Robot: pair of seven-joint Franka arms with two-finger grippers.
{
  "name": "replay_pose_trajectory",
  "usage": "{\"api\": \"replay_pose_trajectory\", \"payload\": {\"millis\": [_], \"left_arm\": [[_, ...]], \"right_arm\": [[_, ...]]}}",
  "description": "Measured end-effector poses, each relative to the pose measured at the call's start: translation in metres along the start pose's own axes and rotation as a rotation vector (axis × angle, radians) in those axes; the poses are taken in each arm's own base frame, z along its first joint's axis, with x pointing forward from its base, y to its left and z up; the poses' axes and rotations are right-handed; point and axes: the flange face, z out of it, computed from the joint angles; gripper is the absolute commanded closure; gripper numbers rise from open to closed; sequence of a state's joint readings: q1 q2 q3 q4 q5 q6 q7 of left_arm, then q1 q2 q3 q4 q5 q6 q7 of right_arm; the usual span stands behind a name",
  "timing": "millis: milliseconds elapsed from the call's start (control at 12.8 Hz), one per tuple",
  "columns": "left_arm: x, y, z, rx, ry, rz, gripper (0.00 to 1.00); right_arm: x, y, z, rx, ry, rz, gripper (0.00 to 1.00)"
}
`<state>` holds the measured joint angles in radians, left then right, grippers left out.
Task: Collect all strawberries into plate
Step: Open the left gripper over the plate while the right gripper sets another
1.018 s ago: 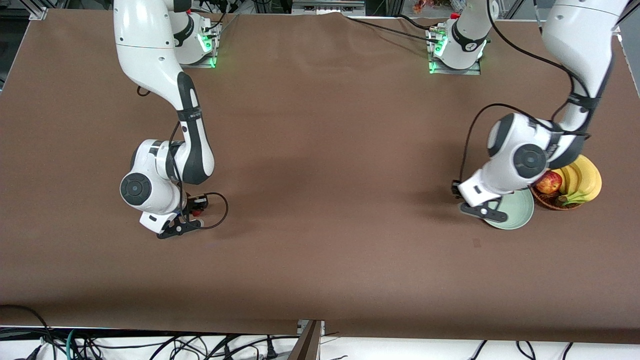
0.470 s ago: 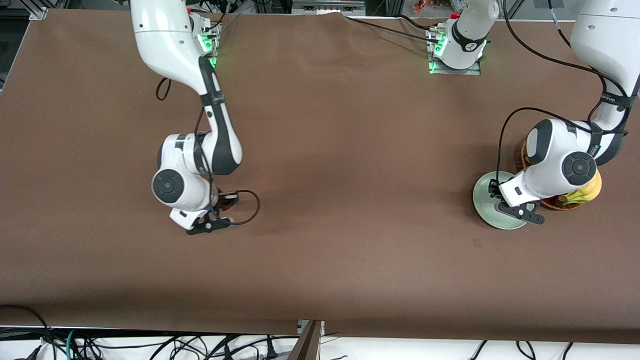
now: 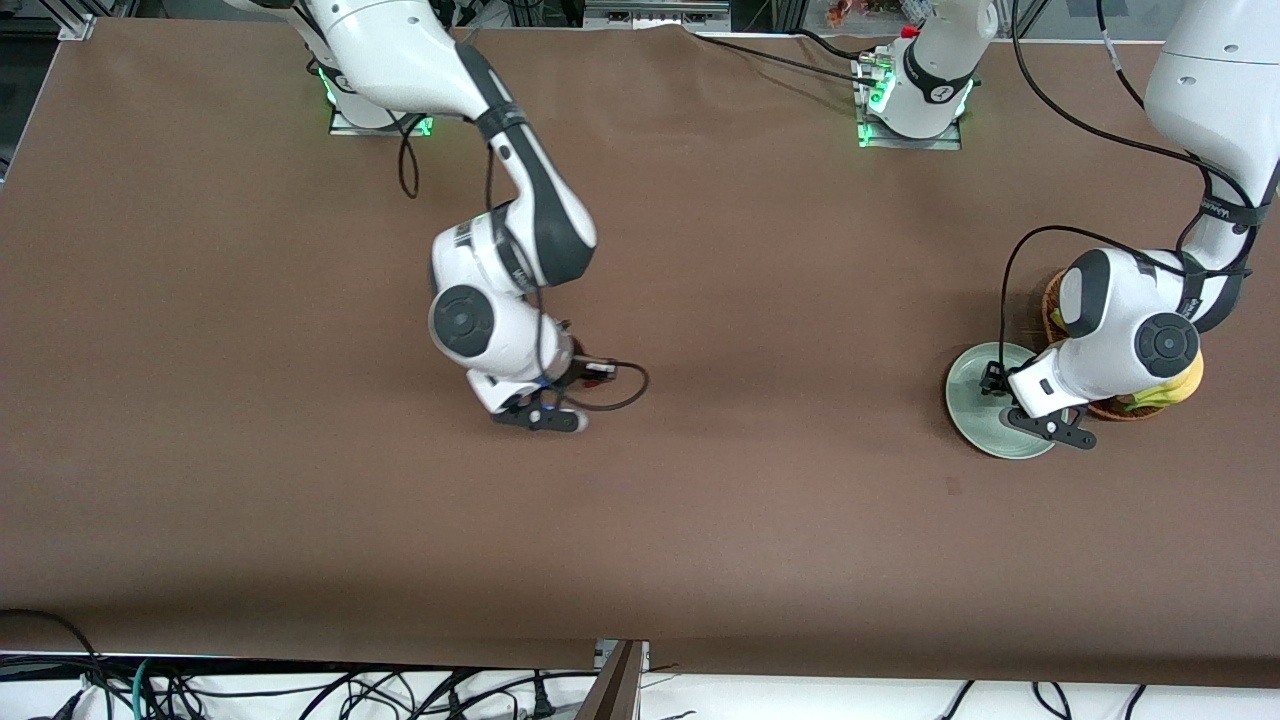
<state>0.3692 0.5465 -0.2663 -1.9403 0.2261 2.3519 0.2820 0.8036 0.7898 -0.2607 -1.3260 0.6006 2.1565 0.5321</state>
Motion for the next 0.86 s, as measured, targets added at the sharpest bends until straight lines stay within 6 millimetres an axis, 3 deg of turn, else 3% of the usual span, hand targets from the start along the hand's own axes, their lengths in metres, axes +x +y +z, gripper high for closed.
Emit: {"api": "replay_pose_trajectory", "payload": {"millis": [157, 235, 470, 627, 861], "left_arm": [[0.005, 0.001, -0.006, -0.004, 0.016, -0.005, 0.05], [0.009, 0.004, -0.010, -0.022, 0.028, -0.019, 0.05], [0.021, 0.027, -0.015, -0.061, 0.039, -0.019, 0.05], [0.029, 0.051, -0.016, -0.097, 0.044, -0.018, 0.05], [0.043, 0.095, -0.017, -0.112, 0.041, -0.011, 0.00]], "right_arm": [[-0.030, -0.039, 0.035, 0.122, 0.052, 0.124, 0.71], [-0.044, -0.054, 0.055, 0.189, 0.077, 0.188, 0.66], [-0.068, -0.075, 0.103, 0.322, 0.129, 0.335, 0.49], [-0.066, -0.076, 0.109, 0.337, 0.134, 0.370, 0.40], [-0.060, -0.080, 0.098, 0.358, 0.141, 0.377, 0.34]]}}
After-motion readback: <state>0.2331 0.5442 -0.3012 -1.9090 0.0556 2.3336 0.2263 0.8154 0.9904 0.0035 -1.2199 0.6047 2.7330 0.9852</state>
